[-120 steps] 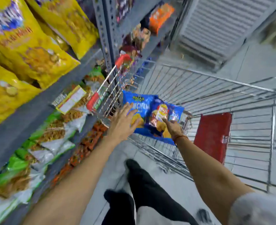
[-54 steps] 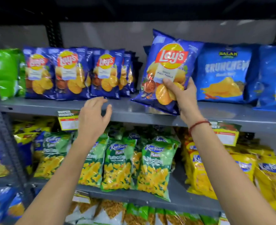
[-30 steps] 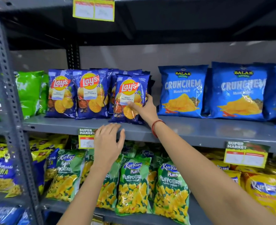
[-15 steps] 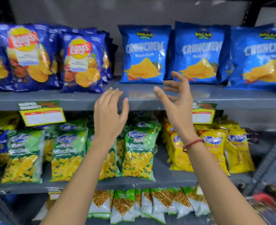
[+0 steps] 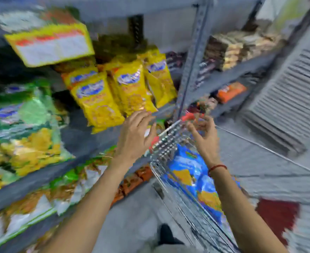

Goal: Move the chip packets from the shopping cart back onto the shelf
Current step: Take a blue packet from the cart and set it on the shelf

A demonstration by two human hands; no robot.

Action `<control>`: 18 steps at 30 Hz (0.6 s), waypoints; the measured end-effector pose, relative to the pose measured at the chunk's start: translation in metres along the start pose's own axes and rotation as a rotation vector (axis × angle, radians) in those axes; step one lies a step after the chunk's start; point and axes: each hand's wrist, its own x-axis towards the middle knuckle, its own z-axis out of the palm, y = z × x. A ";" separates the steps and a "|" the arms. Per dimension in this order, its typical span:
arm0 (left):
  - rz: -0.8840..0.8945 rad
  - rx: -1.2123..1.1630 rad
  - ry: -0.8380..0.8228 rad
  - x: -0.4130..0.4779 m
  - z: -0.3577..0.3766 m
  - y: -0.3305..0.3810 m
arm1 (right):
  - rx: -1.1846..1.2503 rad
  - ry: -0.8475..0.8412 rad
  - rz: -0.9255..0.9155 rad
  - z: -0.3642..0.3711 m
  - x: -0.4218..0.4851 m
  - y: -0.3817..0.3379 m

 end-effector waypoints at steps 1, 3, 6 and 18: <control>-0.004 -0.033 -0.065 -0.001 0.021 0.001 | -0.036 0.010 0.063 -0.010 0.000 0.021; -0.042 -0.070 -0.197 -0.004 0.058 0.005 | -0.090 0.012 0.202 -0.025 -0.003 0.062; -0.131 -0.117 -0.408 -0.013 0.109 0.006 | -0.168 0.001 0.424 -0.041 -0.011 0.123; -0.653 -0.236 -1.040 -0.030 0.282 -0.008 | 0.000 0.075 1.019 -0.022 -0.028 0.278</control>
